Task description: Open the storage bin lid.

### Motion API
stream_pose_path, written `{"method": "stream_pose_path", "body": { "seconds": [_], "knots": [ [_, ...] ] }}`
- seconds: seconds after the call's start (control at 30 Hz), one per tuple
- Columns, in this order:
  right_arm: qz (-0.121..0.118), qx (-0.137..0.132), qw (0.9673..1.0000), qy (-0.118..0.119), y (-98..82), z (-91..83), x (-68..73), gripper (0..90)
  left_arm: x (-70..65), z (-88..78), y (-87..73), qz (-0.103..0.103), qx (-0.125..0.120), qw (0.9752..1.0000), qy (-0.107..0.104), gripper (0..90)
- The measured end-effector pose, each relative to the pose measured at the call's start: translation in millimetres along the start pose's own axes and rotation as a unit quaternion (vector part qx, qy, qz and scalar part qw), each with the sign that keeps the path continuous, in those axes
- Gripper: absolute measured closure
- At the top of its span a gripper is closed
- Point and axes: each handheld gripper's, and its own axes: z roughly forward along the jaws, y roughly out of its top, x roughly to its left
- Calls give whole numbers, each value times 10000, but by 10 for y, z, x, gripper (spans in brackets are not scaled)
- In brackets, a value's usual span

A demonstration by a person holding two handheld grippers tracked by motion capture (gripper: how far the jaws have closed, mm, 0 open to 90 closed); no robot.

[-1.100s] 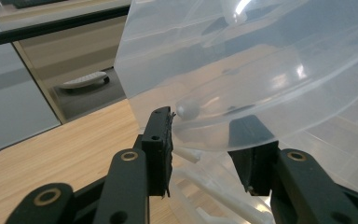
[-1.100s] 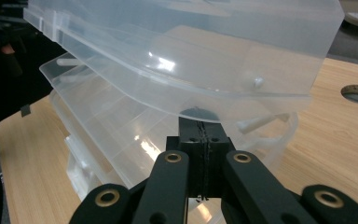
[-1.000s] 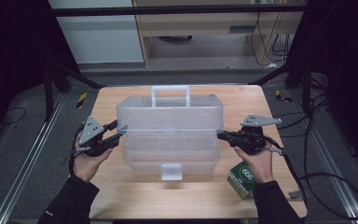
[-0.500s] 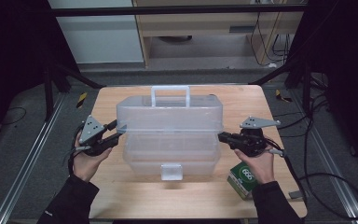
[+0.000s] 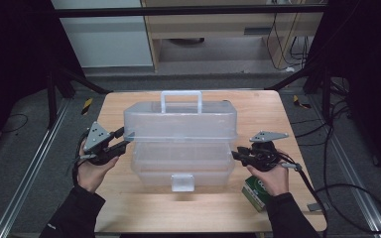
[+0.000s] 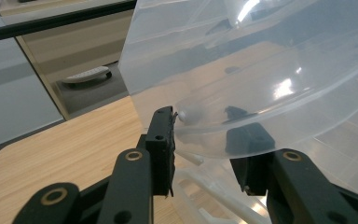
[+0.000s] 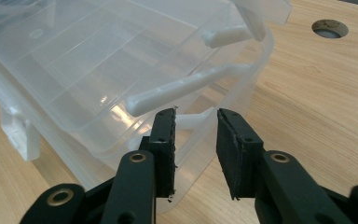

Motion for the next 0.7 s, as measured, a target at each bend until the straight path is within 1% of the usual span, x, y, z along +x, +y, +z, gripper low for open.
{"method": "stream_pose_path", "body": {
  "seconds": [0.1,0.17,0.23,0.33,0.4,0.47,0.5,0.67,0.7],
  "knots": [
    [54,31,10000,-4,-3,19,5,672,0,1,2,-7,1,10000,3,624],
    [7,103,9999,-52,-10,63,3,675,2,4,9,1,6,10000,13,626],
    [9,143,9999,-49,-13,89,2,688,6,8,13,-6,6,10000,12,627],
    [63,175,9998,-17,-15,102,14,713,12,13,13,-7,2,10000,11,627],
    [48,179,9998,18,-15,124,15,739,16,16,13,0,3,10000,15,630],
    [79,219,9997,76,-17,137,21,742,19,15,12,3,4,10000,12,630],
    [47,208,9998,52,-19,143,24,743,18,15,13,3,7,10000,14,630],
    [69,218,9997,86,-18,125,29,774,25,19,38,44,30,10000,35,633],
    [135,252,9995,98,-18,112,35,781,24,20,47,46,31,10000,46,637]
  ]
}}
